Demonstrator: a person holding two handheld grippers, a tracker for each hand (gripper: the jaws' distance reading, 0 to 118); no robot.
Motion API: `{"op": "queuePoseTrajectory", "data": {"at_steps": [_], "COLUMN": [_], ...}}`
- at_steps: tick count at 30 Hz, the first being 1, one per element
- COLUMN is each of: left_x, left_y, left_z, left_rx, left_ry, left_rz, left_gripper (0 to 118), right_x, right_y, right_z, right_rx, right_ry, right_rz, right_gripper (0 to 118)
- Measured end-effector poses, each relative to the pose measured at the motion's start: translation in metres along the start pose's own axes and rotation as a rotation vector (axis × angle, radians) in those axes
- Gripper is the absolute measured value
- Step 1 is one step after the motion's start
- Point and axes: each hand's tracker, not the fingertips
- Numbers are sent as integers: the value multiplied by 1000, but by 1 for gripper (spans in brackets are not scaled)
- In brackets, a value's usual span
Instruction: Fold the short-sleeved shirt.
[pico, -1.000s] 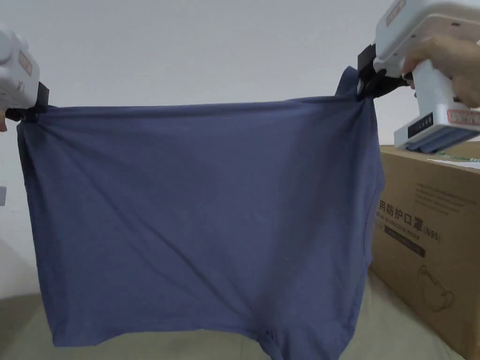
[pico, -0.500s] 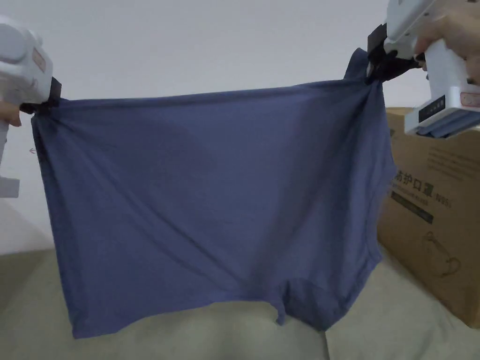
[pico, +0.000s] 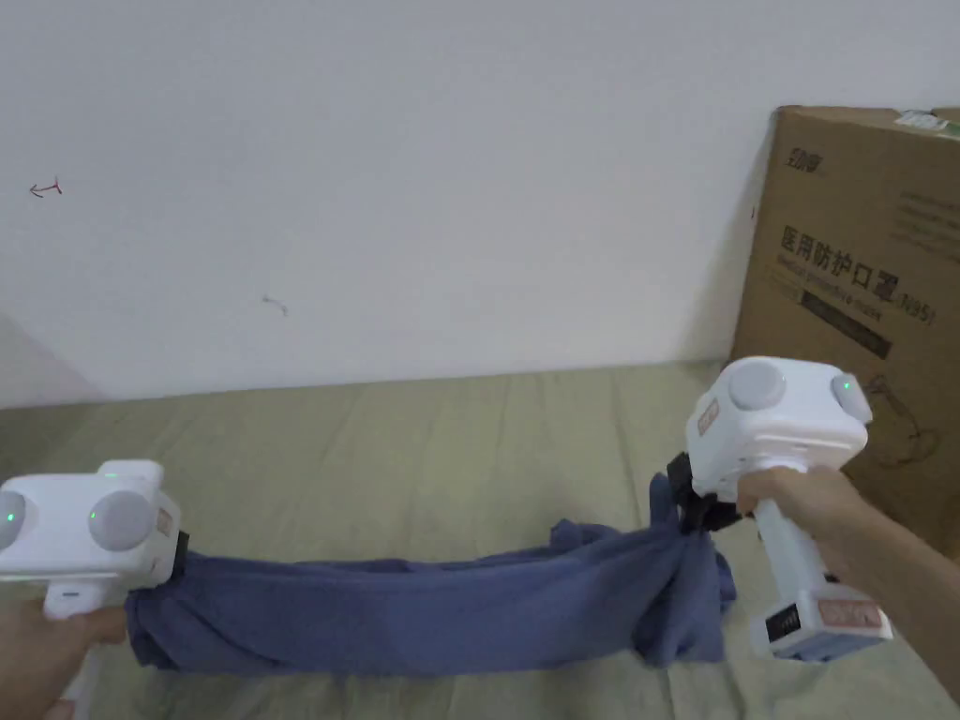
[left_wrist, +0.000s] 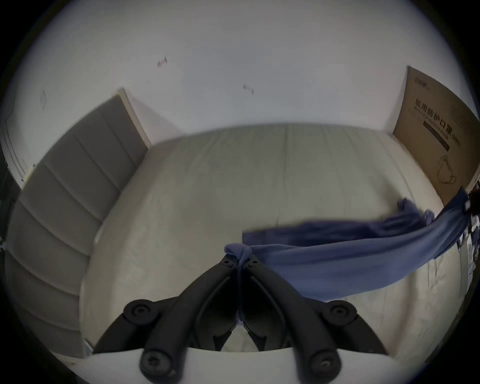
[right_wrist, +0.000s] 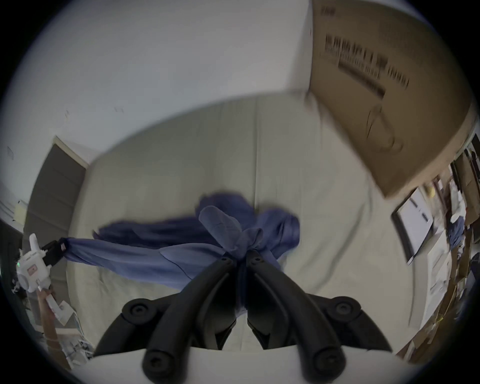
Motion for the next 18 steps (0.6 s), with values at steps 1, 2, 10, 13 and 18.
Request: {"op": "queuePoseTrajectory", "data": {"at_steps": [1,2,10,13,18], "left_x": [-3,-6,-51,-56,-66], "left_y": [-16,-28,-143,-194,-285], "left_z": [-4,-4,82,122,163], "left_rx": [-39,-38,76,81,2], "left_ry": [-22,-23,-80,-64,-121], "left_rz": [4,10,29,26,110], "left_gripper": [1,1,1,1,1], "right_x": [4,8,59,91,101], "right_y": [-17,-30,-195,-254,-357], "right_z": [-13,-19,34,49,81], "right_rx": [-38,-35,-2,43,25], "right_ry": [2,12,168,238,121], "right_rz": [3,-5,-22,-155,-2], "right_gripper": [5,5,5,5,5]}}
